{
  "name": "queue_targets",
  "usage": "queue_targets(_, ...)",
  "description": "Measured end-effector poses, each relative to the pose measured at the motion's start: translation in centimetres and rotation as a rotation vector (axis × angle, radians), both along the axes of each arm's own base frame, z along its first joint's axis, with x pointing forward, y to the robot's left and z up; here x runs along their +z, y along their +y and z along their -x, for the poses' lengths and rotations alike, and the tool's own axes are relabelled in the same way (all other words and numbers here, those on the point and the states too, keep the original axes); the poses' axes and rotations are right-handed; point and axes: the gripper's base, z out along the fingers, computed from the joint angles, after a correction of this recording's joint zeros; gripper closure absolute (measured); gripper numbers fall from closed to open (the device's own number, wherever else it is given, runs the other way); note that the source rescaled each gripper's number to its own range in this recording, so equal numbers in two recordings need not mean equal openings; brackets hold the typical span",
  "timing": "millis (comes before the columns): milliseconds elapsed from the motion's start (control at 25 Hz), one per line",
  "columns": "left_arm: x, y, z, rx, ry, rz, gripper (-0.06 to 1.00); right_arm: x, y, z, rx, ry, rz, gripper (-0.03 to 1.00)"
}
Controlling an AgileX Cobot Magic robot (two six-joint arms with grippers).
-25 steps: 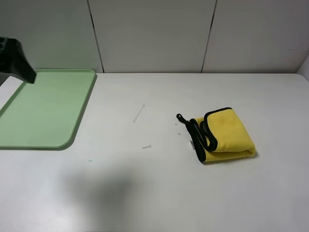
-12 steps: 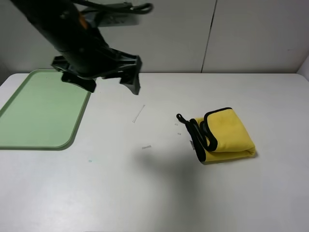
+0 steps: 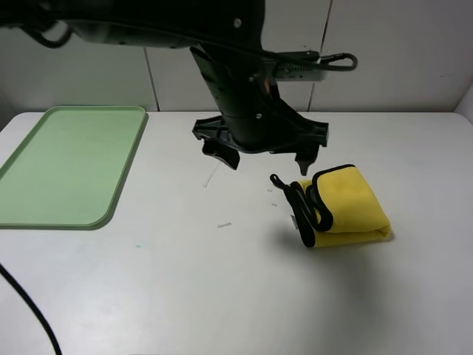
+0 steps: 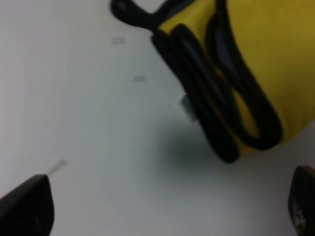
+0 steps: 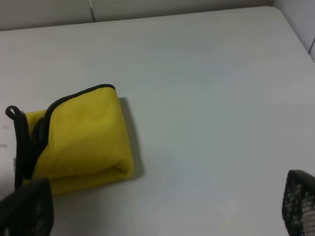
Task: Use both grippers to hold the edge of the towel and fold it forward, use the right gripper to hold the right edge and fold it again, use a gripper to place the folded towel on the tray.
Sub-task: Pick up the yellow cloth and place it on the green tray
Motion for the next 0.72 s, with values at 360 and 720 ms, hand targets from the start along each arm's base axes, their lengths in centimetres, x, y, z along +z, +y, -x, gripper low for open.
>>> queue_targets(360,-4.4,-3.3,0.5,0.120,0.088,-0.011,-0.01,0.0,0.0,0.0,0.000,0.000,0.000,-0.03)
queue_targets(720,-7.1,-4.4,-0.1,0.228,0.107,0.048,-0.01,0.0,0.0,0.0,0.000,0.000,0.000,-0.03)
